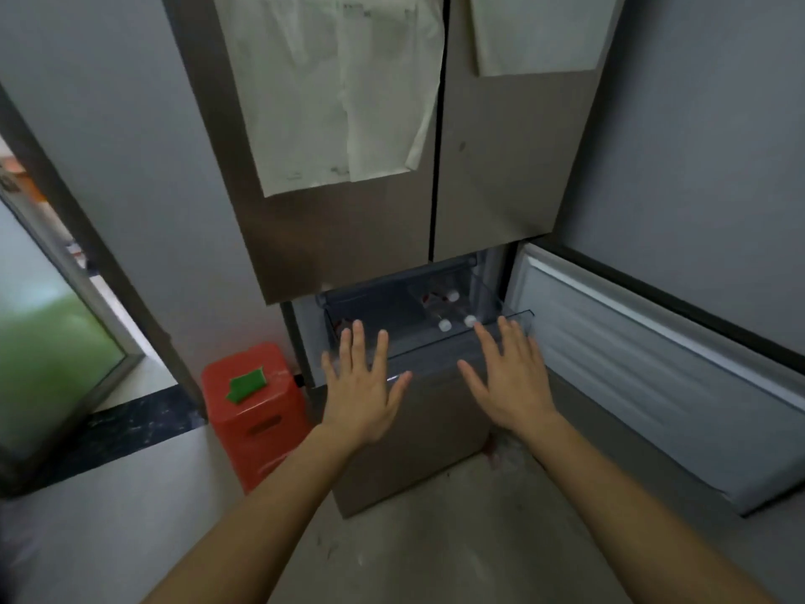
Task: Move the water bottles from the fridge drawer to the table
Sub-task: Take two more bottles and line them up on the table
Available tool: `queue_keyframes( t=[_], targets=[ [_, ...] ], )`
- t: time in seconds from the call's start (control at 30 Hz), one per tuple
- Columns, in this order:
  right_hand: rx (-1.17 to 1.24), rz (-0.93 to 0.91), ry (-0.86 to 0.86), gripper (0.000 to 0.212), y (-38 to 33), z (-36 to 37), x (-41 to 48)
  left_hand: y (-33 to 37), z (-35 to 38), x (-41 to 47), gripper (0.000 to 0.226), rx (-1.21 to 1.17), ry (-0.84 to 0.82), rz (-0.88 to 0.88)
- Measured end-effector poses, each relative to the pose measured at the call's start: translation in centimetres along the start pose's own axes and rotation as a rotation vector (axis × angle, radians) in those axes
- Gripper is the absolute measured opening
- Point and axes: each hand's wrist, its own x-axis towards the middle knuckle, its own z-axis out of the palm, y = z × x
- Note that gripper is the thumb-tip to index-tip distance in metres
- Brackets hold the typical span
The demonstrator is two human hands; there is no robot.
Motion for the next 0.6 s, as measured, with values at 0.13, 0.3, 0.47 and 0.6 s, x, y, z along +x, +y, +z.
queue_keyframes(
  t=[0.13, 0.3, 0.47, 0.6],
  targets=[
    [-0.007, 0.085, -0.036, 0.081, 3.8, 1.4, 5.4, 1.4, 1.6, 8.1, 0.076, -0.003, -0.101, 0.041],
    [0.022, 0.096, -0.054, 0.073, 9.0, 3.8, 11.5, 2.3, 4.6, 15.1, 0.075, -0.004, -0.204, 0.027],
    [0.092, 0.016, -0.166, 0.055, 11.7, 7.6, 18.7, 2.6, 8.1, 19.9, 0.073, 0.016, -0.279, -0.117],
    [0.128, -0.124, -0.386, 0.052, 12.4, 10.3, 24.2, 3.1, 9.9, 22.0, 0.071, 0.019, -0.351, -0.282]
  ],
)
